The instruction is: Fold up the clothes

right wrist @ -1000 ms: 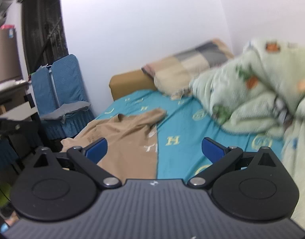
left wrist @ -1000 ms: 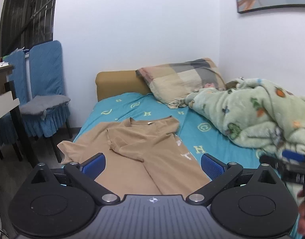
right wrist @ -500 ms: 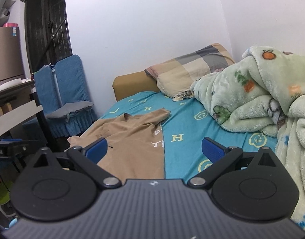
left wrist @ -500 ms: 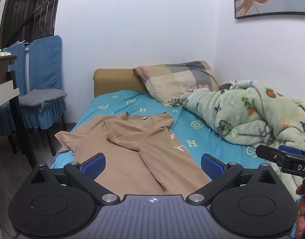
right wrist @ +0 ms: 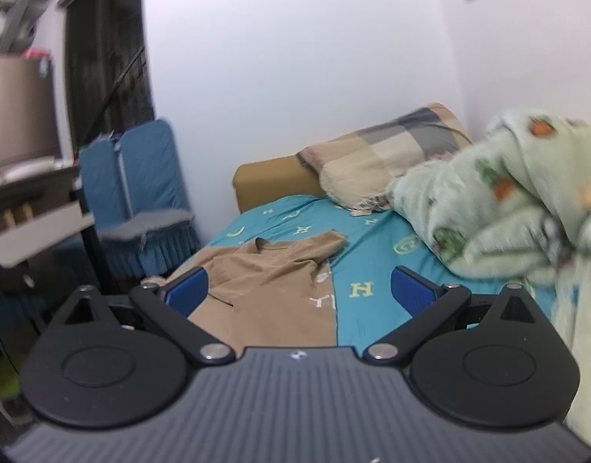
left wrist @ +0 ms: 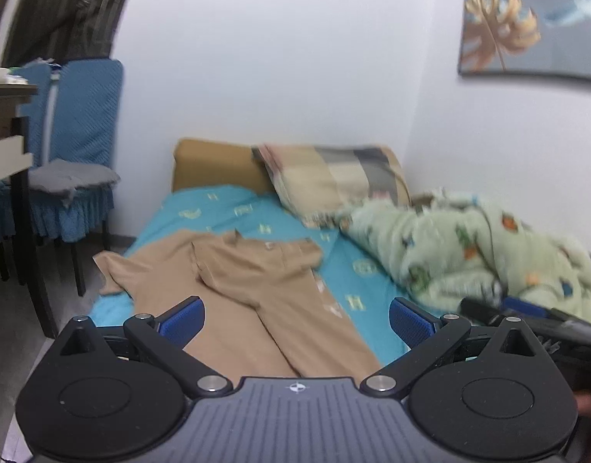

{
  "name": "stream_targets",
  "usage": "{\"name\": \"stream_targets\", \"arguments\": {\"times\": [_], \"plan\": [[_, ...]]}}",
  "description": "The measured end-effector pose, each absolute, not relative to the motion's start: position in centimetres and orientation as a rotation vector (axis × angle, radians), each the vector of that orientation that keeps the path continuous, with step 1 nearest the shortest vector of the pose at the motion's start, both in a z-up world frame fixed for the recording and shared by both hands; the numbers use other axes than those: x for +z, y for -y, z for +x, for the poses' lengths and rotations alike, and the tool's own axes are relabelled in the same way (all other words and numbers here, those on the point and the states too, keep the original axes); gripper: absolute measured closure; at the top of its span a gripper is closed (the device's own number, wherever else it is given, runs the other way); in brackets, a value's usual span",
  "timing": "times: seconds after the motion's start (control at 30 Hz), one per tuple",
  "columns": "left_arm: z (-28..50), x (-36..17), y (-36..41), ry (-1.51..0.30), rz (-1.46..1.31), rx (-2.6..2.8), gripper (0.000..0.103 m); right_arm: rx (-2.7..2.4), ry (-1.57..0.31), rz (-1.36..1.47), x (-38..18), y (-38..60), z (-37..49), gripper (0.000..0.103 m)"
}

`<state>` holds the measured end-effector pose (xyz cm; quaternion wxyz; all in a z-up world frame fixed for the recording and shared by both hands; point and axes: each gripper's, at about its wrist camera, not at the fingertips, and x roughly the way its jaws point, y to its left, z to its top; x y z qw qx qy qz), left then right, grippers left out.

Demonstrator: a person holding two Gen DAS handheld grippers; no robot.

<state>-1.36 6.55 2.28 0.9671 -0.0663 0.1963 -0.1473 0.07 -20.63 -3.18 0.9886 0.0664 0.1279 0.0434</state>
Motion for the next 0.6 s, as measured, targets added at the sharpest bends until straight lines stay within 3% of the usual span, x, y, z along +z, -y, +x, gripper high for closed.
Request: {"name": "stream_targets", "arguments": {"times": [0.27, 0.6], "plan": [[1.2, 1.2, -10.5, -0.439, -0.115, -0.195, 0.000, 0.320, -0.478, -0.074, -3.3, 11.3, 12.5, 0.000], [6.5, -3.0, -15.8, -0.516, -0.197, 0.041, 0.001, 0.628, -0.611, -0.240, -9.9, -6.6, 27.9, 0.009]]}}
